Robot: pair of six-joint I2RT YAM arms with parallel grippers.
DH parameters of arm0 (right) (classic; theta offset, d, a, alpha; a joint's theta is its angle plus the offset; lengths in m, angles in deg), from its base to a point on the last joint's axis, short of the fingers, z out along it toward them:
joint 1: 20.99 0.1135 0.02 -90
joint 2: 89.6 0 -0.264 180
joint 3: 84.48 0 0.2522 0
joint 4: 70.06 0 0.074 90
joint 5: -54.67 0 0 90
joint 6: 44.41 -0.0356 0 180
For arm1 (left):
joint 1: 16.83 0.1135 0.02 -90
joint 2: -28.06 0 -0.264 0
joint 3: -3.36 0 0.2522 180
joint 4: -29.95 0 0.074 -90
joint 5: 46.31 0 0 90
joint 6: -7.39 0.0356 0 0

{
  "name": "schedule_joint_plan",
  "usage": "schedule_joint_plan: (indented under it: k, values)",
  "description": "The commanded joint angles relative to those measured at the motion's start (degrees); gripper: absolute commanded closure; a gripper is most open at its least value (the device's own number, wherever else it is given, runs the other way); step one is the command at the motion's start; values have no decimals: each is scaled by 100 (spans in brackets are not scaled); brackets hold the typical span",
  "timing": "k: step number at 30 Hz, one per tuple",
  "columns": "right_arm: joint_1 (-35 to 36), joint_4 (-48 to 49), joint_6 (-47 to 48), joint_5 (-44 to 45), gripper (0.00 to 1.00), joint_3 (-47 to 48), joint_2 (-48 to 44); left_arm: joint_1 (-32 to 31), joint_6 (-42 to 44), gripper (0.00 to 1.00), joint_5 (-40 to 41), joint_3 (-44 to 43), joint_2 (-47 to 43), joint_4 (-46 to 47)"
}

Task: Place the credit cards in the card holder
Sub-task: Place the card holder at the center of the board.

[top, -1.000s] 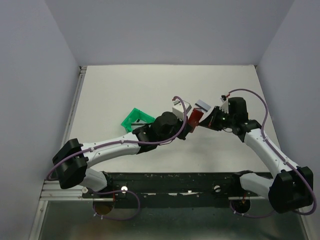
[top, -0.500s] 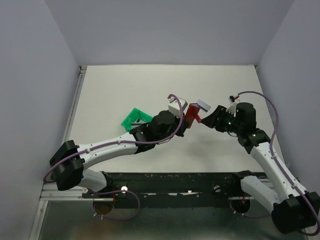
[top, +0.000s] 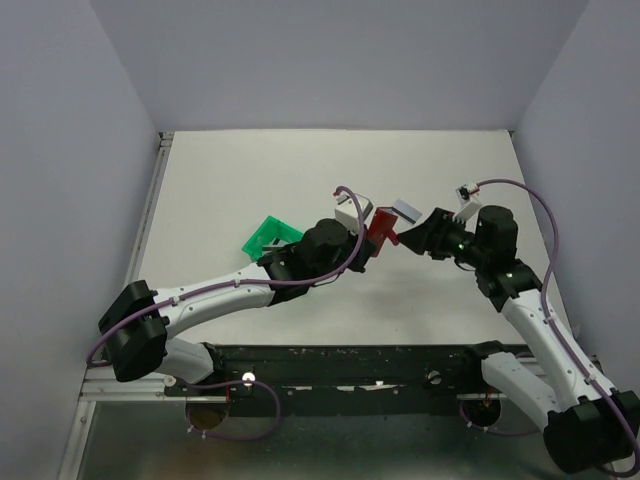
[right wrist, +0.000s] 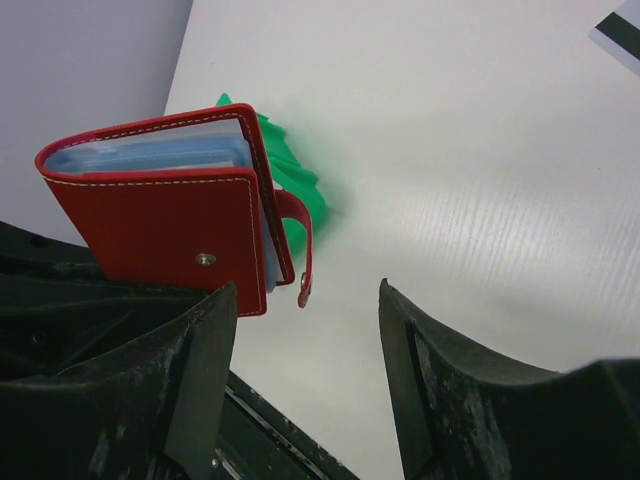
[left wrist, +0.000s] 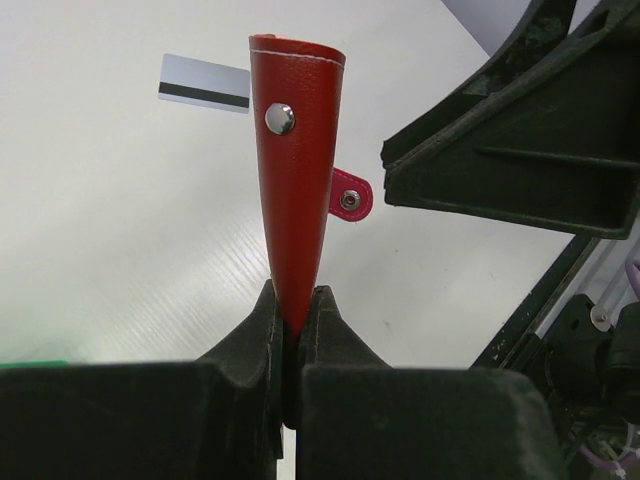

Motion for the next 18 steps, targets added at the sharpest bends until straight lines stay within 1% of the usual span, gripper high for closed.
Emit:
schedule_joint_plan:
  k: [1,4,6,14,18]
  values:
    - [5,248,39,-277,33,-58,152,9,-30,100,-425,-37,-32,258]
    - [5,335,-14,-286,34,-93,222,9,-57,100,-610,-54,21,382]
    - [5,318,-5,-259,36,-84,284,9,-66,100,-690,-63,47,443]
    - [-3,266,12,-136,63,-163,337,9,-127,100,-743,-2,38,505]
    - [5,73,47,-118,77,-119,494,36,-364,100,-725,147,73,435]
